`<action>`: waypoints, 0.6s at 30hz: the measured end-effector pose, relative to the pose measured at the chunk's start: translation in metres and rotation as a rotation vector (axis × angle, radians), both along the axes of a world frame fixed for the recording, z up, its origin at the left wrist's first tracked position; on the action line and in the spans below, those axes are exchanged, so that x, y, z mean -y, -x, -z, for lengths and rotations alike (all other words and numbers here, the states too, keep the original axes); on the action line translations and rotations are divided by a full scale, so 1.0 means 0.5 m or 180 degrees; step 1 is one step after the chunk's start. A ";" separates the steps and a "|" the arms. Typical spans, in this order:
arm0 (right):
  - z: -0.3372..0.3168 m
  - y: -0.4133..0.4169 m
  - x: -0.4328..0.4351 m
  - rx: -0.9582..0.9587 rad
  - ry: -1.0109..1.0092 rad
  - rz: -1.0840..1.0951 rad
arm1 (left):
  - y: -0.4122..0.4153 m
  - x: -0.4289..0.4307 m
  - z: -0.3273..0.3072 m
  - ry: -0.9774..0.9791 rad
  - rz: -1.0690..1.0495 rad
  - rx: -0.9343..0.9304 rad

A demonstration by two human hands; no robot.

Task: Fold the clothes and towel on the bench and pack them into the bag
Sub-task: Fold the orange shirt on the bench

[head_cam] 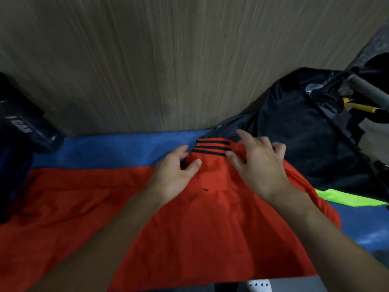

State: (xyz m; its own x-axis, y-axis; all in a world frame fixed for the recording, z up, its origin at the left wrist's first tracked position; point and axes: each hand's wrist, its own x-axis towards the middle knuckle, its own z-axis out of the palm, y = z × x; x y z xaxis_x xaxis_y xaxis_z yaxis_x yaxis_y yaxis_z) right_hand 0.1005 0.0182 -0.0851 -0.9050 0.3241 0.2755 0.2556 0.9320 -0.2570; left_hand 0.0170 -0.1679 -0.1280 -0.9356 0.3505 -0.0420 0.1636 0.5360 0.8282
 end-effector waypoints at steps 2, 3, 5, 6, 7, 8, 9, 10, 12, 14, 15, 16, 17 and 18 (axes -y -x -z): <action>0.002 0.012 -0.004 -0.0161 0.0041 -0.0077 | 0.007 -0.008 0.009 -0.0280 -0.0184 0.0083; 0.001 0.015 -0.006 -0.0207 0.0111 -0.0095 | 0.008 -0.012 0.007 -0.0446 -0.0276 0.0105; -0.005 0.017 -0.009 -0.0295 0.0312 -0.0152 | 0.005 -0.018 -0.003 -0.0741 -0.0329 0.0099; -0.010 0.013 -0.009 -0.0364 0.0437 -0.0208 | 0.001 -0.020 -0.008 -0.0823 -0.0272 0.0052; -0.015 0.005 -0.009 -0.0439 0.0574 -0.0298 | -0.006 -0.020 -0.014 -0.0891 -0.0193 0.0001; -0.022 -0.006 -0.008 -0.0476 0.0735 -0.0411 | -0.012 -0.017 -0.019 -0.0914 -0.0115 -0.0052; -0.030 -0.020 -0.007 -0.0449 0.0901 -0.0555 | -0.018 -0.014 -0.025 -0.0954 -0.0019 -0.0097; -0.038 -0.038 -0.007 -0.0359 0.1045 -0.0751 | -0.026 -0.009 -0.032 -0.1002 0.0082 -0.0135; -0.053 -0.077 -0.010 -0.0057 0.1356 -0.1199 | -0.040 0.003 -0.046 -0.1182 0.0256 -0.0078; -0.062 -0.105 -0.020 0.0215 0.1785 -0.1347 | -0.050 0.016 -0.058 -0.1467 0.0315 0.0065; -0.061 -0.113 -0.026 0.0249 0.1873 -0.1270 | -0.053 0.022 -0.061 -0.1547 0.0319 0.0086; -0.058 -0.117 -0.031 0.0174 0.1878 -0.1172 | -0.059 0.026 -0.065 -0.1542 0.0295 0.0033; -0.055 -0.118 -0.034 0.0027 0.1813 -0.1080 | -0.066 0.028 -0.070 -0.1457 0.0231 -0.0089; -0.052 -0.115 -0.036 -0.0144 0.1711 -0.0984 | -0.071 0.026 -0.074 -0.1341 0.0166 -0.0221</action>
State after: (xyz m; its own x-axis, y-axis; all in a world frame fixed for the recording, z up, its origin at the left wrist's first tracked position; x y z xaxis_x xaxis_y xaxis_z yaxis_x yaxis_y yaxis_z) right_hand 0.1581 0.0364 -0.0591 -0.9704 0.1531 0.1868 -0.0276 0.6983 -0.7153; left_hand 0.0524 -0.1812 -0.0912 -0.9118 0.3704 0.1774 0.2446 0.1427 0.9591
